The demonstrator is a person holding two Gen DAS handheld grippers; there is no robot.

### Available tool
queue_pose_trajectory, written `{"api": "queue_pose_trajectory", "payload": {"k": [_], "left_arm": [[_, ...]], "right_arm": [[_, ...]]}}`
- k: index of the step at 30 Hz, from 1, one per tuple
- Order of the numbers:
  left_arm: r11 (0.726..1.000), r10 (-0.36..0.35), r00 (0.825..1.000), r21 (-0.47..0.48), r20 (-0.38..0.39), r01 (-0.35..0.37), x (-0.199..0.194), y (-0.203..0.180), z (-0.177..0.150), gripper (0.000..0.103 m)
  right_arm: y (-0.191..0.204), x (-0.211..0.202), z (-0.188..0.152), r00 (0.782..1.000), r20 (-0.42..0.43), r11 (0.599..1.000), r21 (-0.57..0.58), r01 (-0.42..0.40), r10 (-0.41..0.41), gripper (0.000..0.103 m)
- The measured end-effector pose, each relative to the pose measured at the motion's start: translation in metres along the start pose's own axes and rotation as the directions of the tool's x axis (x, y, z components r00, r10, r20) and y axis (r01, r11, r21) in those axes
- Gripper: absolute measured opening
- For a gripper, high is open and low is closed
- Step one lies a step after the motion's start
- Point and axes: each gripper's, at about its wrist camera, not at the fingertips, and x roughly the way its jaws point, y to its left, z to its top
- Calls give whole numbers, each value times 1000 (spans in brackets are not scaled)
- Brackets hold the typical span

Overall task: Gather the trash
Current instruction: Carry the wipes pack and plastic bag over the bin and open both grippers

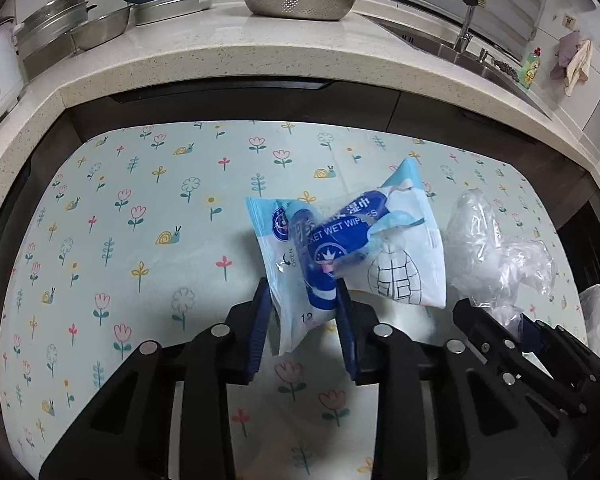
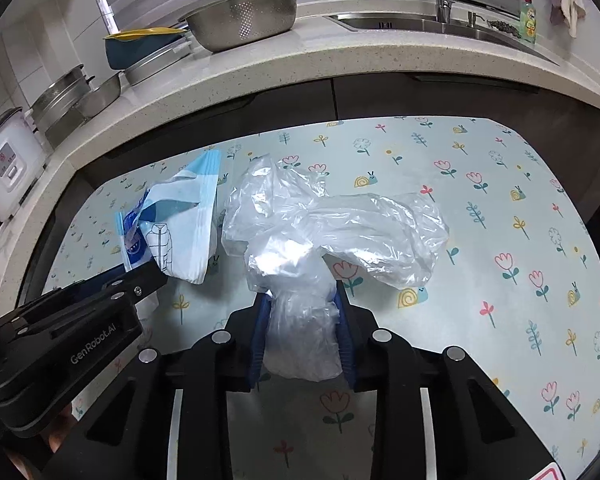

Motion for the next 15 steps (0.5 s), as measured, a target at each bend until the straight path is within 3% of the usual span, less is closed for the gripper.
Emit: {"api": "queue_pose_trajectory", "payload": {"k": [15], "left_arm": [[995, -67, 993, 85, 93, 60, -84, -74, -17, 27]], "right_arm": [[-46, -109, -17, 993, 117, 997, 69, 14, -22, 29]]}}
